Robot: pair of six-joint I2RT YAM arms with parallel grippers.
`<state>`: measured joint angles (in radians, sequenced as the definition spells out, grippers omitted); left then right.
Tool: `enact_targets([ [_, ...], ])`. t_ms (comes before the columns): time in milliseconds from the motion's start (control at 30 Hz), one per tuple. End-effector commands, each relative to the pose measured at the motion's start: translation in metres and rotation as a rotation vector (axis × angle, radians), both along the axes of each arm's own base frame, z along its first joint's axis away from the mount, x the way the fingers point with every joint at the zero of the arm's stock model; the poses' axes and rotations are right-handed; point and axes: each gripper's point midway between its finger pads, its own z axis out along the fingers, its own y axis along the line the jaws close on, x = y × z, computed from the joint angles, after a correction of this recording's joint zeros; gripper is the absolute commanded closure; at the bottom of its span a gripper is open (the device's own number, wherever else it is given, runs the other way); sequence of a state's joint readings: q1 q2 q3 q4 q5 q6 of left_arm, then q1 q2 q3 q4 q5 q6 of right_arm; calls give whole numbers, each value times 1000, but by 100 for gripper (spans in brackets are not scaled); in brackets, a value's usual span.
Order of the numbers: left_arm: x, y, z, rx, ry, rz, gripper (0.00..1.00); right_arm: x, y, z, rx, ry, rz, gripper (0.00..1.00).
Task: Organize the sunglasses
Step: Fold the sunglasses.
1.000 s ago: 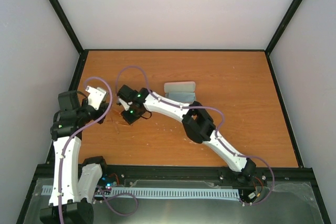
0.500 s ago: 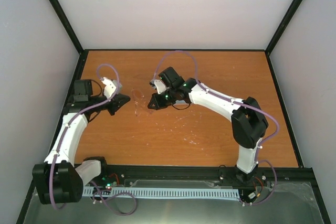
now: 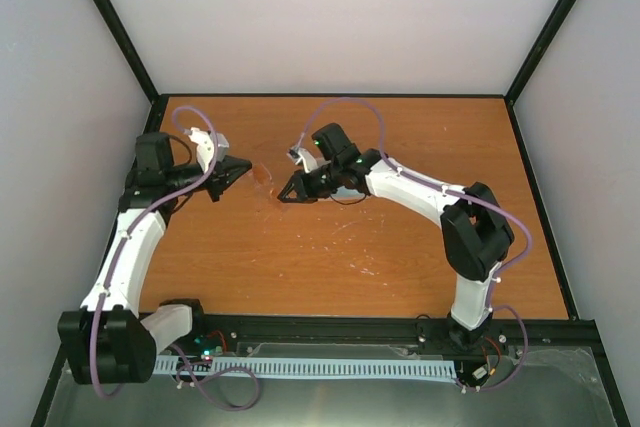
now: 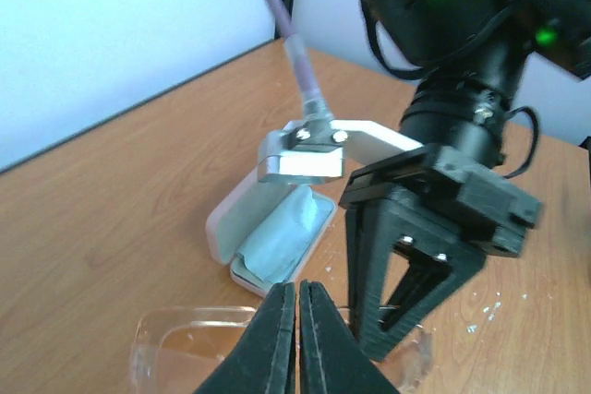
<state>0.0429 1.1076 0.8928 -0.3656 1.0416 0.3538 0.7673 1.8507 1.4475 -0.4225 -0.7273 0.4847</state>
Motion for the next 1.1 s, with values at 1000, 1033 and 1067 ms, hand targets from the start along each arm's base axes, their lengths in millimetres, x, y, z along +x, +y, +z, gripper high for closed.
enact_targets([
  [1000, 28, 2, 10, -80, -88, 59, 94, -4, -9, 110, 385, -22, 72, 97],
  [1033, 30, 2, 10, -84, -84, 60, 94, -8, -8, 110, 386, -16, 85, 97],
  [1067, 32, 2, 9, -87, -84, 62, 94, -12, -6, 110, 387, -11, 102, 97],
])
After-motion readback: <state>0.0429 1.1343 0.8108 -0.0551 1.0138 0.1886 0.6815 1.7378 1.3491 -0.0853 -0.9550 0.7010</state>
